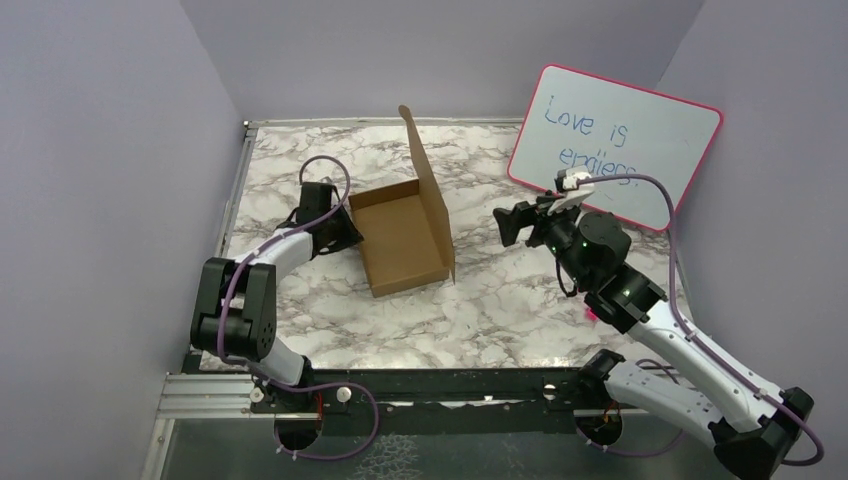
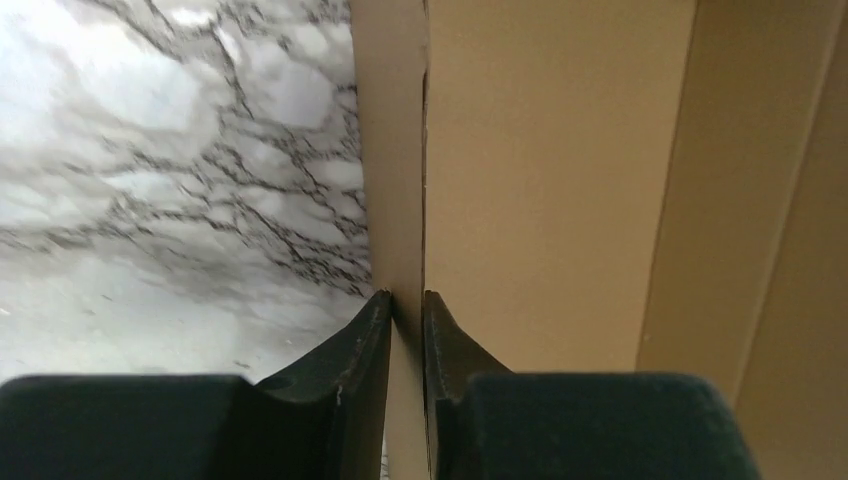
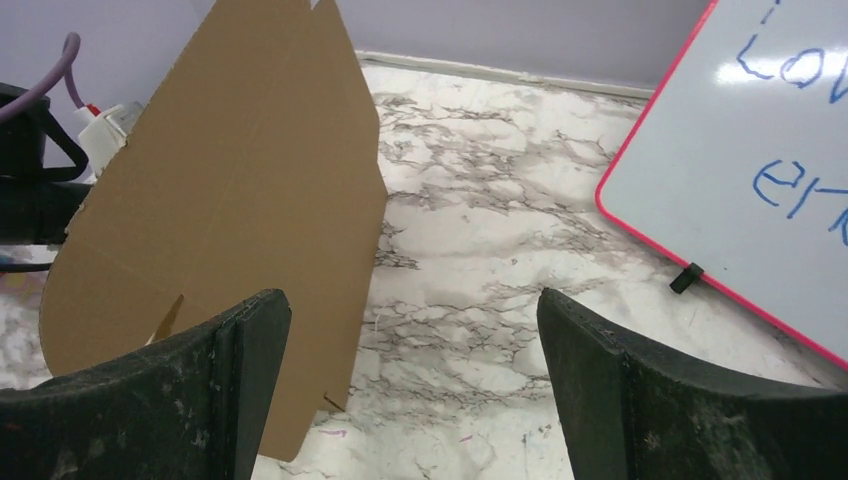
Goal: Fold the paper box
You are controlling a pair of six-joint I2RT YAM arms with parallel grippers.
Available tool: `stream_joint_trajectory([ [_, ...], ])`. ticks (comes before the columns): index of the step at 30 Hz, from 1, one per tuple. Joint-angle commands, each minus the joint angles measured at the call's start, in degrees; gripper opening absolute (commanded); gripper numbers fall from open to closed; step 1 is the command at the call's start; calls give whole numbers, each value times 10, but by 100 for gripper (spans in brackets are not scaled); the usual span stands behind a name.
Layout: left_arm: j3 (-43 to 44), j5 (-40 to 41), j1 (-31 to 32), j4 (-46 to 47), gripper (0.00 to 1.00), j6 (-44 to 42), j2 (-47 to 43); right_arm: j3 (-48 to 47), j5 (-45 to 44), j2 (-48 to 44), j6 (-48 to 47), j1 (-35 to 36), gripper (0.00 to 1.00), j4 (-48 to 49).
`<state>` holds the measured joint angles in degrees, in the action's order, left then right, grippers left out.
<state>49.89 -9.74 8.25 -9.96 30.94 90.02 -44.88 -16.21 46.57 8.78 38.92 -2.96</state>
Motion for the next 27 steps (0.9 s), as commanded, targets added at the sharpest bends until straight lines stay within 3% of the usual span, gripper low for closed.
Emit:
stream_joint_trajectory([
  [1, -69, -58, 4, 143, 21, 135, -54, -41, 69, 25, -31, -2, 98, -23],
  [15, -142, -38, 84, 238, 45, 221, -87, -270, 179, 177, -91, -1, 95, -142],
  [19, -138, -23, 82, 205, 54, 189, -107, -342, 183, 237, -110, -1, 92, -202],
  [27, -62, 32, 66, 64, 71, 46, -159, -435, 149, 329, -133, -1, 85, -289],
])
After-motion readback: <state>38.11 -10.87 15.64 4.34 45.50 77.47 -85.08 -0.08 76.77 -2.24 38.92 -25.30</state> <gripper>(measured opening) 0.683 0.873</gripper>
